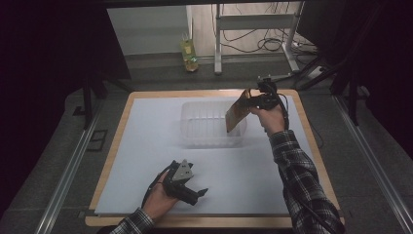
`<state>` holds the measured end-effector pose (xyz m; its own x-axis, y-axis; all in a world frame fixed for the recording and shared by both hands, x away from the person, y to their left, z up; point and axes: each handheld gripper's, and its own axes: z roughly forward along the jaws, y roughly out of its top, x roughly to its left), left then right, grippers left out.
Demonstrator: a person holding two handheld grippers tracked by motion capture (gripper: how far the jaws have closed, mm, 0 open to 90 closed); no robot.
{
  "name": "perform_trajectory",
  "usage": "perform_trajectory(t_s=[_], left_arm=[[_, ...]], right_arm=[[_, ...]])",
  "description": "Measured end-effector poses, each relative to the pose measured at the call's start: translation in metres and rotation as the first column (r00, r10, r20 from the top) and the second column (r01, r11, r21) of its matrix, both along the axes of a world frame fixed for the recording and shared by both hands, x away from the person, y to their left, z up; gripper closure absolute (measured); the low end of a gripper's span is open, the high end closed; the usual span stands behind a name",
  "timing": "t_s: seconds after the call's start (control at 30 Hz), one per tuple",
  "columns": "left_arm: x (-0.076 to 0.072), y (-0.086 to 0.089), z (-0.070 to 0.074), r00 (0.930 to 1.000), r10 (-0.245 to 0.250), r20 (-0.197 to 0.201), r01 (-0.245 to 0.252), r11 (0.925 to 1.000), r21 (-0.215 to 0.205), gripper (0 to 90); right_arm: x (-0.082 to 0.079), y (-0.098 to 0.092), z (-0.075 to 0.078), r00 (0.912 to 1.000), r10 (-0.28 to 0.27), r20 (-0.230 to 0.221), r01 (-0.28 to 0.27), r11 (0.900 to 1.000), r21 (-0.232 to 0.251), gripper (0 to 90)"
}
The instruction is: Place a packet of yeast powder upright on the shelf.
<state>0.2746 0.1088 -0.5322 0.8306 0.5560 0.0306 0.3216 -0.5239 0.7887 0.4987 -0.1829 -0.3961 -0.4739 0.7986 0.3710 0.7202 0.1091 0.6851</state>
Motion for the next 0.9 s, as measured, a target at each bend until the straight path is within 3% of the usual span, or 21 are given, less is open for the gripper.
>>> perform_trajectory(t_s=[0.33,0.9], left_arm=[[0.000,0.000,0.000,1.0000,-0.002,-0.002,0.002,1.0000,0.002,0.6],[0.000,0.000,0.000,1.0000,-0.005,-0.002,0.005,1.0000,0.007,0.7]], right_arm=[[0.009,0.004,-0.007,0.9999,-0.015,-0.007,0.015,1.000,0.024,71.4],[0.015,0.018,-0.023,0.9998,-0.005,-0.017,0.005,1.000,0.010,71.4]])
